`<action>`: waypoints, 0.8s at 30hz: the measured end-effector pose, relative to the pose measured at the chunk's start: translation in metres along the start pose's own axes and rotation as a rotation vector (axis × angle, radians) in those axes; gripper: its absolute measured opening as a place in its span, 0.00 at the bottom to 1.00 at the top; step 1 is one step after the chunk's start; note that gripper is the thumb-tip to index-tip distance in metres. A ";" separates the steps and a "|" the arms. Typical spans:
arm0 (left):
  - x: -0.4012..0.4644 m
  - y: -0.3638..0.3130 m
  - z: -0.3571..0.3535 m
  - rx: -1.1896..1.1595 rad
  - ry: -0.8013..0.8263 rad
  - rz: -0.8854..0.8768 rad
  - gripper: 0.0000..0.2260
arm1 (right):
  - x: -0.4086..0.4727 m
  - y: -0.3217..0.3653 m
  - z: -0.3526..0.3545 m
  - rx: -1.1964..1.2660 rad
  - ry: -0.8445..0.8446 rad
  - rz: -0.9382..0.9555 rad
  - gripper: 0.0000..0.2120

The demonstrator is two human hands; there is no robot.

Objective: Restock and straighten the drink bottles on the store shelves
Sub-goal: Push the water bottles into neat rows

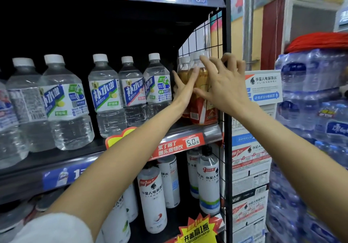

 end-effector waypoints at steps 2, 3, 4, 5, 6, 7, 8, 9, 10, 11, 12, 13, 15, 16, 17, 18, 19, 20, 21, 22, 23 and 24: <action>0.003 0.003 -0.003 0.091 -0.012 0.014 0.42 | 0.000 0.000 0.001 -0.020 -0.012 -0.008 0.33; 0.006 0.006 -0.003 0.120 -0.020 0.018 0.42 | -0.001 -0.002 0.002 -0.018 -0.014 -0.013 0.33; 0.008 0.008 -0.003 0.130 -0.021 0.020 0.41 | -0.001 -0.004 0.002 -0.013 -0.011 -0.011 0.33; 0.010 0.010 -0.003 0.123 -0.020 0.017 0.41 | -0.001 -0.006 0.003 -0.004 0.000 -0.005 0.35; 0.011 0.009 -0.003 0.109 -0.016 0.009 0.41 | -0.001 -0.008 0.003 0.004 0.017 0.001 0.36; 0.012 0.009 -0.003 0.082 -0.015 0.004 0.42 | -0.001 -0.010 0.003 0.014 0.040 0.009 0.38; 0.012 0.007 -0.004 0.054 -0.019 0.010 0.43 | -0.001 -0.011 0.002 0.016 0.062 0.019 0.38; 0.012 0.007 -0.005 0.015 -0.029 0.021 0.45 | 0.000 -0.011 0.002 0.007 0.076 0.029 0.39; 0.013 0.007 -0.006 -0.020 -0.039 0.038 0.46 | 0.000 -0.011 0.001 -0.004 0.081 0.036 0.40; 0.014 0.008 -0.008 -0.049 -0.045 0.051 0.48 | 0.001 -0.012 0.000 -0.013 0.083 0.042 0.40; 0.014 0.011 -0.009 -0.058 -0.044 0.065 0.49 | 0.002 -0.013 -0.001 -0.017 0.090 0.042 0.40; 0.015 0.013 -0.010 -0.043 -0.034 0.070 0.50 | 0.002 -0.015 -0.003 -0.018 0.099 0.041 0.40; 0.014 0.016 -0.011 0.019 -0.014 0.065 0.48 | 0.001 -0.017 -0.005 -0.031 0.110 0.047 0.38; 0.015 0.017 -0.012 0.047 -0.010 0.059 0.45 | 0.000 -0.017 -0.007 -0.040 0.114 0.054 0.38; 0.016 0.017 -0.013 0.067 -0.007 0.046 0.42 | 0.000 -0.016 -0.007 -0.048 0.114 0.058 0.38; 0.018 0.017 -0.014 0.094 0.000 0.034 0.39 | -0.001 -0.014 -0.007 -0.057 0.111 0.063 0.37; 0.018 0.017 -0.014 0.117 0.006 0.034 0.37 | -0.001 -0.013 -0.007 -0.064 0.108 0.065 0.36; 0.019 0.018 -0.015 0.138 0.012 0.033 0.36 | -0.001 -0.011 -0.008 -0.071 0.099 0.059 0.36; 0.020 0.019 -0.015 0.146 0.018 0.031 0.35 | -0.002 -0.010 -0.009 -0.079 0.085 0.050 0.36; 0.021 0.022 -0.015 0.134 0.020 0.029 0.34 | -0.004 -0.009 -0.009 -0.085 0.068 0.041 0.36; 0.023 0.024 -0.016 0.118 0.020 0.019 0.34 | -0.006 -0.008 -0.010 -0.083 0.056 0.032 0.36; 0.022 0.025 -0.017 0.095 0.024 0.006 0.34 | -0.008 -0.009 -0.011 -0.078 0.056 0.028 0.37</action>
Point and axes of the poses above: each hand's wrist, its own x-axis towards the middle knuckle, its own z-axis out of the back of the hand, y = z × x, the point moved 4 cm from there along x, towards the middle knuckle
